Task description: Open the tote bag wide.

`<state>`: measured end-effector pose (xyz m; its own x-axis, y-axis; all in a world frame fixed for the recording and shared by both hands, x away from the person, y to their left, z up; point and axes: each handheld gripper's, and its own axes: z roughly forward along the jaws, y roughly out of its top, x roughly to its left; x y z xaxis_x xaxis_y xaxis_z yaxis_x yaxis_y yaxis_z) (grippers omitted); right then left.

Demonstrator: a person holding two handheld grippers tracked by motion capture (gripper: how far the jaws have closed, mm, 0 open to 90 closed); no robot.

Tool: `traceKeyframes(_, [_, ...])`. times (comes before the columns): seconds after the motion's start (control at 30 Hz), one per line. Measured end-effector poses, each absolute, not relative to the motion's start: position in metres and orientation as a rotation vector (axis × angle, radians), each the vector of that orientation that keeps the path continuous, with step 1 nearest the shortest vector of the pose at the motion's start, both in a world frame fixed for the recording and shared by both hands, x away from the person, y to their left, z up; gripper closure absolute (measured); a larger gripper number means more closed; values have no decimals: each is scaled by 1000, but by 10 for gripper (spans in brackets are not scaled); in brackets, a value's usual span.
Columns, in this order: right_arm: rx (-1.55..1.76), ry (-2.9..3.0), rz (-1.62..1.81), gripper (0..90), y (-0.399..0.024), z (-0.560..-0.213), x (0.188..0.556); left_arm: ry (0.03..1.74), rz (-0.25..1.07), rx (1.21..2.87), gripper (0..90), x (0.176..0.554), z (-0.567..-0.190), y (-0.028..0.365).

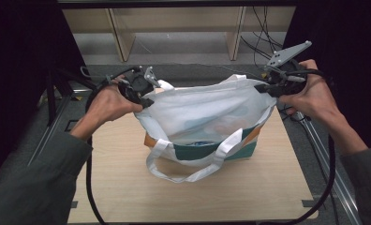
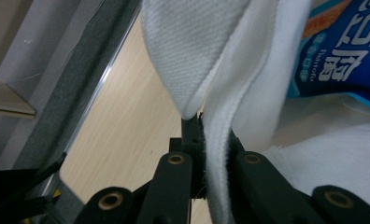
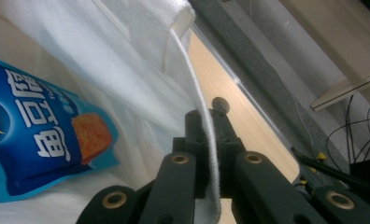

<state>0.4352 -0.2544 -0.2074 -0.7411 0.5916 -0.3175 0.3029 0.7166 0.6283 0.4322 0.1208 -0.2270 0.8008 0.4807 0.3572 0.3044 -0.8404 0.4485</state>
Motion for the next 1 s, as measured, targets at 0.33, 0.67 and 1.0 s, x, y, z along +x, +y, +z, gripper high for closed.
traceKeyframes(0.33, [649, 2388, 759, 888, -251, -168, 419, 588, 700, 2673, 871, 412, -182, 119])
traceKeyframes(0.67, [611, 2410, 815, 888, -257, -154, 398, 575, 705, 2693, 870, 386, -153, 118])
traceKeyframes(1.0, [666, 2505, 735, 887, -254, -183, 414, 631, 556, 2768, 870, 413, -192, 112])
